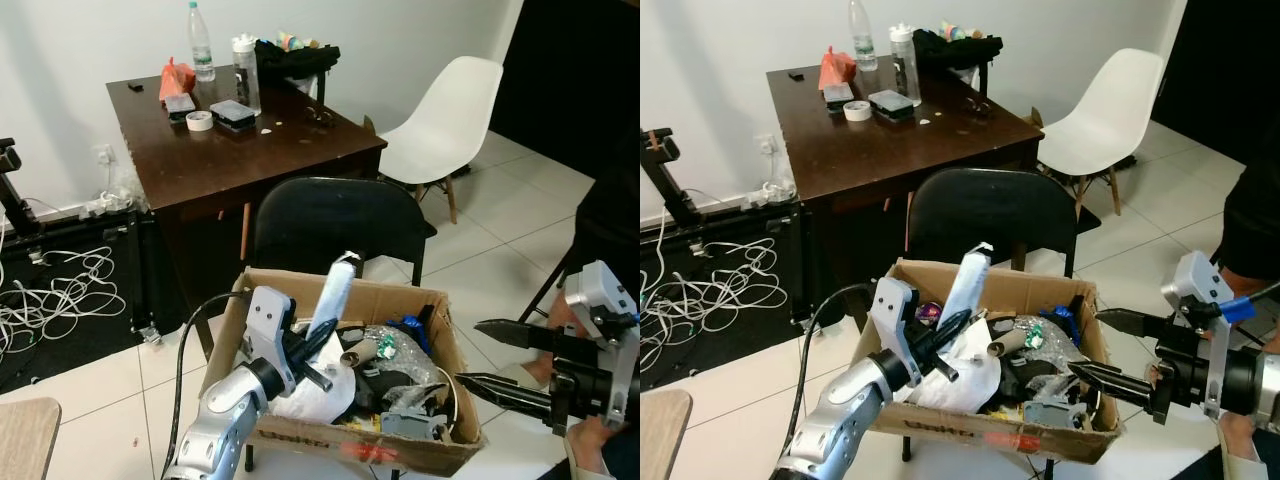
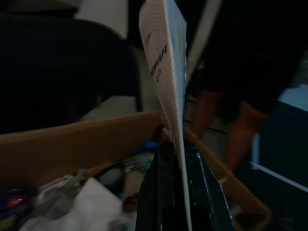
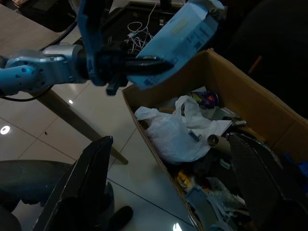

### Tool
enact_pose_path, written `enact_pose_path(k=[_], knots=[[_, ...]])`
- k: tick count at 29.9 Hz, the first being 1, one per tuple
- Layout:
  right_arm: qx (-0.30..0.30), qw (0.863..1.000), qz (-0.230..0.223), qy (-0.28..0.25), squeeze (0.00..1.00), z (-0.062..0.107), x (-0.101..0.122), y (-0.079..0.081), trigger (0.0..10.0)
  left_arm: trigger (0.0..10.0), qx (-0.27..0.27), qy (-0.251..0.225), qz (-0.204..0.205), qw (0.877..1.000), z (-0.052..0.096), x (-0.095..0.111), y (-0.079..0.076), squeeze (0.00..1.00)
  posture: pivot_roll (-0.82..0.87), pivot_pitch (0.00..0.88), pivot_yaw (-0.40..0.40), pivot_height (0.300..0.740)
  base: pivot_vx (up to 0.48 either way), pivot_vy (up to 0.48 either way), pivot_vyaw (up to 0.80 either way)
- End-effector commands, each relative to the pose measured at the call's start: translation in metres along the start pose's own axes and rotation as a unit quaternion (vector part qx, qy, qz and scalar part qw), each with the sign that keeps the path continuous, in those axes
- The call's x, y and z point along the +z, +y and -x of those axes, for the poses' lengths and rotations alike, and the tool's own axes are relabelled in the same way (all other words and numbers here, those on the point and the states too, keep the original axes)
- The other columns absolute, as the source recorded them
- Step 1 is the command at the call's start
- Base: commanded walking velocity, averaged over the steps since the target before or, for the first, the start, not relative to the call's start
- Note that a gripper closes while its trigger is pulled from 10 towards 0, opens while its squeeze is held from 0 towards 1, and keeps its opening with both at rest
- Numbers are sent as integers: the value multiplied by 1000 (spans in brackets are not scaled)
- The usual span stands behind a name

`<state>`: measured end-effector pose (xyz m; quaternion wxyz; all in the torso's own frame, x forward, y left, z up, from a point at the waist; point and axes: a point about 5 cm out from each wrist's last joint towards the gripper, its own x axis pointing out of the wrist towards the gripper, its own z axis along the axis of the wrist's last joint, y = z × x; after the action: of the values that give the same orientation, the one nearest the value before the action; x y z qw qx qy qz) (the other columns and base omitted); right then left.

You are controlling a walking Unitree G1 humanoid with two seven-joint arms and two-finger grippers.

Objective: Picking trash to rubbish bin

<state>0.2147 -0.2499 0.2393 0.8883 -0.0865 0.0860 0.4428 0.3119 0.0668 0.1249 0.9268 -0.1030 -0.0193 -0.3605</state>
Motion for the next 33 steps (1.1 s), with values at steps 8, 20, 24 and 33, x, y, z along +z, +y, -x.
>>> enact_pose_path(k=[8,20,24,33], knots=[[0,1000,0,1,0,2,1,2,10000,10000,117,0,-37,992,-5,-2,27,0,-213,177,51,740,0,0,0],[-8,1000,-2,4,0,4,1,2,10000,10000,94,9,-32,995,-23,-17,4,1000,-223,183,55,740,0,0,0],[-11,1000,-4,7,0,5,-1,2,10000,10000,82,12,-28,996,-24,-20,1,1000,-226,184,57,740,0,0,0],[-13,1000,-6,9,0,6,-2,5,10000,10000,53,2,-17,998,-25,-20,-5,1000,-230,188,66,740,0,0,0]])
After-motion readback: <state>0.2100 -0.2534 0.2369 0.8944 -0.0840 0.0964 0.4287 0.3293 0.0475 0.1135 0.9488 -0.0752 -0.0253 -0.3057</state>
